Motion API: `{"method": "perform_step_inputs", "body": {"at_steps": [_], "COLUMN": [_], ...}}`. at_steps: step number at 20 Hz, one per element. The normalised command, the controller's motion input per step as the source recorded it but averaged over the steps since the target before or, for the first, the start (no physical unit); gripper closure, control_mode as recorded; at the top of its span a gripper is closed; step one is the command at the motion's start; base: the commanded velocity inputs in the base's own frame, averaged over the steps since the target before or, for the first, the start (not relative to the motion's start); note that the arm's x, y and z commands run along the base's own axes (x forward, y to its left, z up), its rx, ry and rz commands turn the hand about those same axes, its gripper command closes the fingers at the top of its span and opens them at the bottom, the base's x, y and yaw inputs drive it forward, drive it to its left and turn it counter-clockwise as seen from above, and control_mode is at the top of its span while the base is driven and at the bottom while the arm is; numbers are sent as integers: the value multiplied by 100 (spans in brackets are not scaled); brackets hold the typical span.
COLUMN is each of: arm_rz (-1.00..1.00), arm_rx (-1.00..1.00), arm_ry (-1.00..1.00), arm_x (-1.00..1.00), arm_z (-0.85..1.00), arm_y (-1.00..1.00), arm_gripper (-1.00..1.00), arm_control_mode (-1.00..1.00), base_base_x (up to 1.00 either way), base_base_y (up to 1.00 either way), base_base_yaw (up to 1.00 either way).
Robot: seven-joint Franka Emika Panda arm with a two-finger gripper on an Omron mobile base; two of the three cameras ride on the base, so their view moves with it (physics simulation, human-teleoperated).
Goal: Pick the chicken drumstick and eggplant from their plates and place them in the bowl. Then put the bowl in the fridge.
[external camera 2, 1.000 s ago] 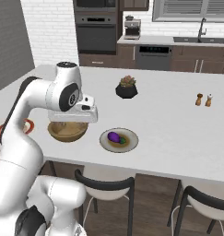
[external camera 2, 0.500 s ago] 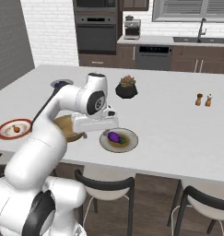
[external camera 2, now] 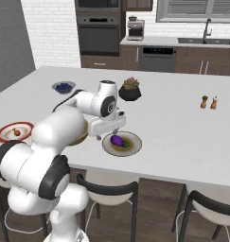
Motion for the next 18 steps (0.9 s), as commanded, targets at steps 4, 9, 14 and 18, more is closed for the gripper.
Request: {"method": "perform_step_inputs", "body": {"at_steps": [4, 9, 14, 18], "arm_rz": [14, 14, 15, 13], "arm_rx": [0, 0, 0, 3], "arm_ry": [0, 3, 0, 0], "arm_x": [56, 62, 55, 46], "arm_z": [-52, -58, -31, -16], "arm_y": [0, 0, -4, -22], "arm_gripper": [-100, -100, -100, -100], "arm_control_mode": [-100, -100, -100, -100], "base_base_x": [0, 0, 0, 0], "base_base_y": [0, 0, 0, 0], "base_base_yaw": [0, 0, 0, 0]}}
